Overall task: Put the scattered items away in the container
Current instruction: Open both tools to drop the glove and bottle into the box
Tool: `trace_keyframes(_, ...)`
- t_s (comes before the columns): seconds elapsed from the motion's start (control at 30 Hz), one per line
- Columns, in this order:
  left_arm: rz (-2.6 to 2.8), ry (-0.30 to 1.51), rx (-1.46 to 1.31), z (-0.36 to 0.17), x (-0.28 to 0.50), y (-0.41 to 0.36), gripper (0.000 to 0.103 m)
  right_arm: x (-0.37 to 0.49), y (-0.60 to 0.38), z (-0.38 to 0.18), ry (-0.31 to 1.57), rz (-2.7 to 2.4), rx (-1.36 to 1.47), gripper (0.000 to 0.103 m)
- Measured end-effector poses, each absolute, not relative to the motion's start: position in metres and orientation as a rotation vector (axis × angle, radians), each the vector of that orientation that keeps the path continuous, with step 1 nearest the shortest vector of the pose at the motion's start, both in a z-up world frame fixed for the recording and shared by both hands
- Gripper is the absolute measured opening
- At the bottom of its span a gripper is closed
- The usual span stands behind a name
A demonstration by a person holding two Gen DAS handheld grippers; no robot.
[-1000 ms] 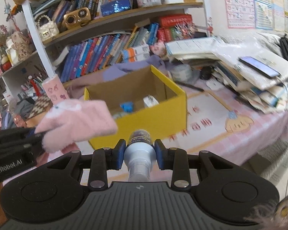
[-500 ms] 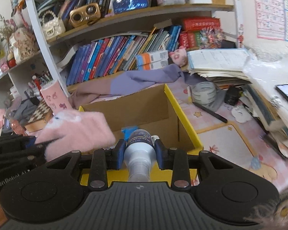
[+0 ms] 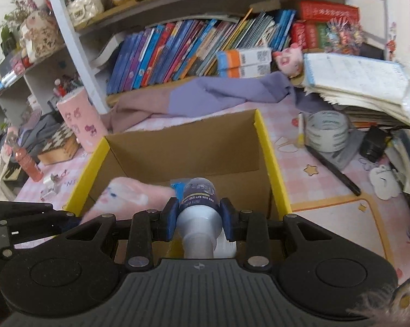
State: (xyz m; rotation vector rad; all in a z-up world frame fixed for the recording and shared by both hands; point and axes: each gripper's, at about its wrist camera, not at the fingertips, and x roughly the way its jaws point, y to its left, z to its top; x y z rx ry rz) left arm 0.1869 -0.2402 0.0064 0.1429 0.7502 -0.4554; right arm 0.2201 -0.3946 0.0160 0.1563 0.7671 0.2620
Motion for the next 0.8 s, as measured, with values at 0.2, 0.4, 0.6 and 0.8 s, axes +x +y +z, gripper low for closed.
trace_keyframes(0.2, -0.415, 0.791, 0.136, -0.003, 0.196, -0.243, 0.014, 0.238, -0.395, 0.000, 0.826, 0.286, 0.158, 0.031)
trace_keyframes(0.4, -0.369, 0.832, 0.153, -0.008, 0.200, -0.244, 0.037, 0.241, -0.395, -0.004, 0.841, 0.296, 0.158, 0.032)
trace_keyframes(0.6, -0.328, 0.742, 0.184, 0.005, 0.188, -0.242, 0.087, 0.230, -0.393, 0.009, 0.772, 0.284, 0.147, 0.059)
trace_keyframes(0.8, -0.318, 0.671, 0.197, 0.017, 0.169, -0.237, 0.088, 0.213, -0.391, 0.021, 0.725, 0.263, 0.158, 0.059)
